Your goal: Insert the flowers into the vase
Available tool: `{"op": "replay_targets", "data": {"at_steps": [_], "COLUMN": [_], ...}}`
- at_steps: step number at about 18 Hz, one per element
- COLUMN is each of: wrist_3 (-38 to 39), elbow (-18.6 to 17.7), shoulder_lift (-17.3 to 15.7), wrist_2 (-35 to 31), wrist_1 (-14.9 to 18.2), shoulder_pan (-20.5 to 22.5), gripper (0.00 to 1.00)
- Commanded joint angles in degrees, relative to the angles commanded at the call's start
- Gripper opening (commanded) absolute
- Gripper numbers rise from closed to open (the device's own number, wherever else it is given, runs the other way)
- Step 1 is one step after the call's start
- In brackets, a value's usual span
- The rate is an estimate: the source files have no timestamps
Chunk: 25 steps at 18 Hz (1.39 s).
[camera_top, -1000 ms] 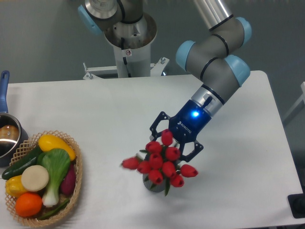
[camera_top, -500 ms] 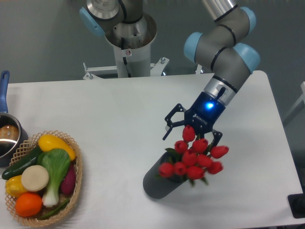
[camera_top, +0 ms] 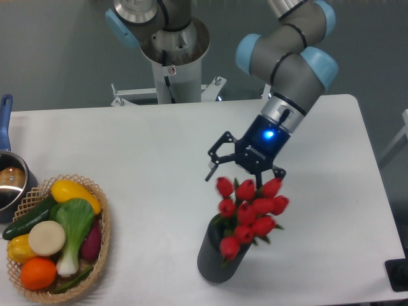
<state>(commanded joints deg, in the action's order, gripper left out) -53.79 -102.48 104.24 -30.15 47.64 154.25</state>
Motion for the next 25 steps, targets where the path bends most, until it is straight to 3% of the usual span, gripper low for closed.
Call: {"op": "replay_targets", "data": {"at_steps": [4, 8, 11, 14, 16, 19, 22, 25], "wrist_3": [0.36, -0.08, -1.92, -14.36, -20.89, -23.54, -32.13, -36.82], "elbow": [0.00, -0.53, 0.61, 1.41, 1.32, 1.23, 3.51, 4.13], "shoulder_lift": [-0.70, -2.81, -5.35, -5.54, -4.49, -1.07, 4.12, 5.79], "wrist_2": [-1.13, -8.94, -21.57, -41.25, -46.83, -48.34, -52.18, -56.68], "wrist_1": [0.09, 0.18, 0.18, -0.17, -0.18, -0.09, 0.00, -0.17], "shoulder_pan": [0.00, 2.27, 6.40, 9.22, 10.02, 11.86, 12.30, 12.48], "gripper": [1.00, 1.00, 1.00, 1.00, 1.00, 1.00, 1.00, 1.00]}}
